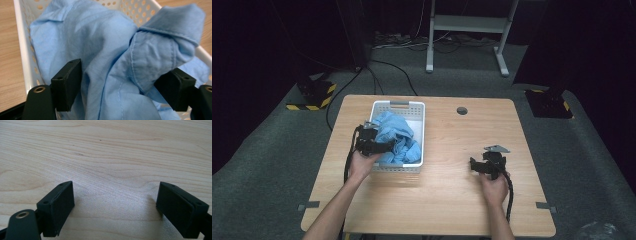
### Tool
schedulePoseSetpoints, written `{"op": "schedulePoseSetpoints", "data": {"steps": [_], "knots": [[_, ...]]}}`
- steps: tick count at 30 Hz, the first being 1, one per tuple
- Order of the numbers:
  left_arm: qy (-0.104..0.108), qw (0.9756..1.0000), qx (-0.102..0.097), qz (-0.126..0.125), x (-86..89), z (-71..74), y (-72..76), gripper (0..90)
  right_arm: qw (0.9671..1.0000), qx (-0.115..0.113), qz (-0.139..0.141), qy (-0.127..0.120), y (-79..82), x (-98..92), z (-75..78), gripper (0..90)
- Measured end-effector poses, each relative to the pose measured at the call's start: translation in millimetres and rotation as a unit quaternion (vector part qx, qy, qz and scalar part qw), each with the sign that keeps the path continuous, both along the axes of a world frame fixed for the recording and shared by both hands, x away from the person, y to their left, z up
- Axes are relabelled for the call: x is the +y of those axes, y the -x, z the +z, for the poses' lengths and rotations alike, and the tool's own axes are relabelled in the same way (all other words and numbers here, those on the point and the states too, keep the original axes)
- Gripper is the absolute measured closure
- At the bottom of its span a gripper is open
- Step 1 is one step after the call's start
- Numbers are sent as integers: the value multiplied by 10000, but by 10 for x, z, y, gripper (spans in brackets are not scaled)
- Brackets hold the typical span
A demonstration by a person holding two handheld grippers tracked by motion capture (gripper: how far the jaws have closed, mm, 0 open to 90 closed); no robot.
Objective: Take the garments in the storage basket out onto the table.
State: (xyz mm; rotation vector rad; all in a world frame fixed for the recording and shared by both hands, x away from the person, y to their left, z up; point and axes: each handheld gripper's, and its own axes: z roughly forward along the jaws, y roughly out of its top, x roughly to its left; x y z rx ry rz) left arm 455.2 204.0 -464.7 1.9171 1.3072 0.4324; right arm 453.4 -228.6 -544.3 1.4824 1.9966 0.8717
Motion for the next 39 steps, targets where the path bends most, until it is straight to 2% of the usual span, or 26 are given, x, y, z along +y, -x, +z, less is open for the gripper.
{"op": "schedulePoseSetpoints", "data": {"steps": [8,9,12,16,24,26,30,39], "knots": [[89,9999,64,-134,37,-18,-19,533,10000,0,0,-1,0,0,0,145],[65,9999,38,-153,43,-13,-11,533,10000,0,0,-1,0,0,0,145],[15,9998,-156,-147,54,6,31,665,10000,-1,0,-1,0,0,0,145],[21,9996,-254,-149,72,22,53,746,10000,0,-1,-3,0,0,0,145],[111,9987,-457,-188,73,118,124,783,10000,0,-2,-4,0,0,0,145],[232,9984,-488,-191,94,155,135,788,10000,0,-1,-4,0,0,0,145],[329,9982,-474,-187,126,187,139,792,10000,1,0,-2,0,0,0,145],[580,9962,-618,-217,171,333,193,795,10000,1,0,-3,0,0,0,145]]}}
